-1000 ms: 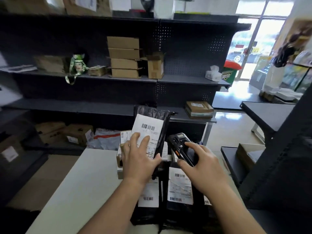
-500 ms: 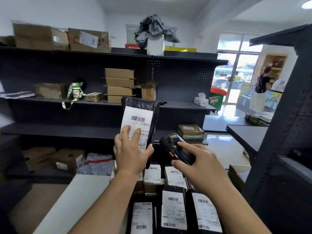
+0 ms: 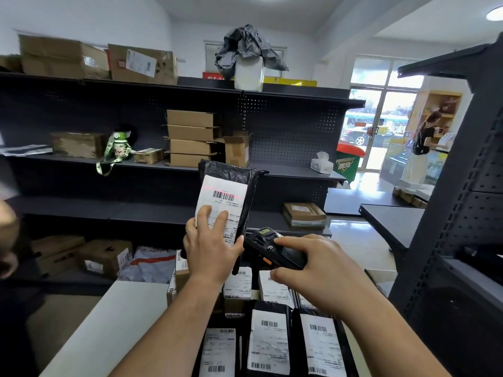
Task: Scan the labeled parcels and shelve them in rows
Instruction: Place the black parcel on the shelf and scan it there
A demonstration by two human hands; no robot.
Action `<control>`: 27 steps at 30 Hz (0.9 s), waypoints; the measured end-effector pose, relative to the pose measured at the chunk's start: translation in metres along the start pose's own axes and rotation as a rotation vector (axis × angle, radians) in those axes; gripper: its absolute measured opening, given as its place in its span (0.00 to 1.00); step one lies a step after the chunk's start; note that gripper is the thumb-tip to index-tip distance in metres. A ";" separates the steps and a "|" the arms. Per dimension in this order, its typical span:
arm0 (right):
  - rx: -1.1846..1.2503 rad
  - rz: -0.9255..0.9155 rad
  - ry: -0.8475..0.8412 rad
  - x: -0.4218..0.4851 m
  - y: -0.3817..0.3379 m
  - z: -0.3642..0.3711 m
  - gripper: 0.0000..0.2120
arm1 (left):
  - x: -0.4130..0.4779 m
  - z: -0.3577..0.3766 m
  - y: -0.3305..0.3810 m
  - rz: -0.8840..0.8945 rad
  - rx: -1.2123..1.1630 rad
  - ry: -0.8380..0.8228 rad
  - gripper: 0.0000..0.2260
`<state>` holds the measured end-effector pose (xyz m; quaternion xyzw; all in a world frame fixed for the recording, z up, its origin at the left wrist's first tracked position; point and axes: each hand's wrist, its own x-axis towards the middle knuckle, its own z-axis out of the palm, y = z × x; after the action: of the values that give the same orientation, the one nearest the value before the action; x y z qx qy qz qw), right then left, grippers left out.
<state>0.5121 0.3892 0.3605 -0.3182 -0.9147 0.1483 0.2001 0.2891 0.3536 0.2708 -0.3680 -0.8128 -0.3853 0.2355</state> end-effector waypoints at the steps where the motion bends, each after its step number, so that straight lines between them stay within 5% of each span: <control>1: -0.012 -0.003 -0.001 0.001 0.002 -0.001 0.28 | 0.000 0.001 0.001 -0.003 -0.002 0.001 0.27; 11: -0.083 -0.054 0.027 0.000 0.024 -0.009 0.27 | 0.001 0.008 0.015 -0.016 0.021 0.033 0.27; 27: 0.044 0.060 0.368 -0.097 0.073 0.014 0.28 | -0.099 -0.075 0.064 -0.013 -0.240 -0.116 0.25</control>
<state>0.6133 0.3794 0.2928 -0.3628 -0.8492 0.1136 0.3666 0.4073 0.2804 0.2782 -0.4098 -0.7754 -0.4595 0.1400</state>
